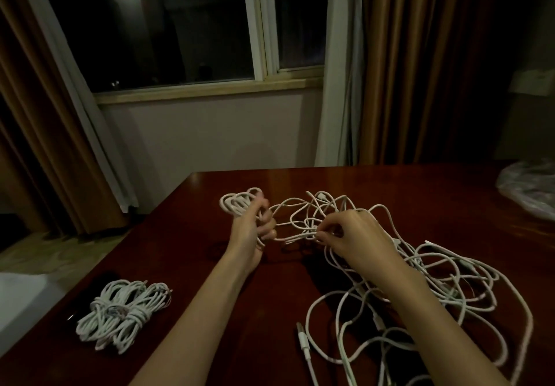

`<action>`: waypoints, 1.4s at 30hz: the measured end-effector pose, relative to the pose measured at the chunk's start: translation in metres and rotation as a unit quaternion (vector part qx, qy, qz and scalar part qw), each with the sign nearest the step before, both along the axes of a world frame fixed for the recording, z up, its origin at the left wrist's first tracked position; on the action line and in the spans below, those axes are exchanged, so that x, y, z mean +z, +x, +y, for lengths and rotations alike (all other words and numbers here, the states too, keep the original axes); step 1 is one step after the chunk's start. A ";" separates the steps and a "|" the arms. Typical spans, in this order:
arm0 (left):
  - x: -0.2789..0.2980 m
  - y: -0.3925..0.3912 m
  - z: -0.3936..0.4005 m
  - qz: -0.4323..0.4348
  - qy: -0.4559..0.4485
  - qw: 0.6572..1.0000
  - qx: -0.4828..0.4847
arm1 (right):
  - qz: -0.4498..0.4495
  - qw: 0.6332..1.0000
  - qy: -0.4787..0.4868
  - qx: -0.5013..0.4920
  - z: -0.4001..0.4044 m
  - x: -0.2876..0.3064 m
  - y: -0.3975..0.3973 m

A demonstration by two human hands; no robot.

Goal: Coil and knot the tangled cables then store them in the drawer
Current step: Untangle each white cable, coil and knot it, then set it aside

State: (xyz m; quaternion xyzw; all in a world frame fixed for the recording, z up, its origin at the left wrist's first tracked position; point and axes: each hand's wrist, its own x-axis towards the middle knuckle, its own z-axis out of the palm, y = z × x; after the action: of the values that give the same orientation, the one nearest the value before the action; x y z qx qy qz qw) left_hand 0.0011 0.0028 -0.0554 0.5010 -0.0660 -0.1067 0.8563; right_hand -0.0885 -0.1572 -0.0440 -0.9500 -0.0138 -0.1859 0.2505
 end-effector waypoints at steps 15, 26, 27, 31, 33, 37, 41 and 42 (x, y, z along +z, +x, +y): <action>0.002 -0.025 -0.013 -0.039 0.127 0.977 -0.164 | -0.030 0.996 0.075 0.038 -0.004 -0.002 0.004; -0.002 -0.008 -0.009 -0.029 -0.007 1.000 -0.007 | -0.073 0.997 0.001 -0.025 -0.007 -0.001 0.004; -0.005 -0.012 -0.013 -0.043 0.028 0.999 -0.014 | -0.079 0.997 0.001 -0.024 -0.005 -0.001 0.004; -0.012 -0.030 -0.031 -0.085 0.104 0.987 -0.094 | -0.101 0.994 -0.031 -0.018 0.004 0.000 0.002; -0.012 -0.033 -0.036 -0.079 0.091 0.989 -0.082 | -0.102 0.994 -0.023 -0.014 0.008 0.002 0.001; -0.009 -0.027 -0.031 -0.037 0.073 0.996 -0.025 | -0.092 0.996 -0.008 -0.010 0.012 0.003 -0.004; -0.002 -0.018 -0.021 -0.015 0.018 0.999 0.026 | -0.080 0.996 -0.021 -0.041 0.004 0.001 -0.003; 0.000 -0.015 -0.018 -0.007 -0.002 0.999 0.036 | -0.079 0.996 -0.023 -0.041 0.003 0.001 -0.002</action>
State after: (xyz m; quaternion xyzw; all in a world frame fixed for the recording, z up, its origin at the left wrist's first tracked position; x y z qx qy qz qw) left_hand -0.0142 -0.0155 -0.0558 0.5024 -0.0539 -0.0720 0.8599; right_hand -0.0909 -0.1544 -0.0430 -0.9374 0.0009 -0.2704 0.2193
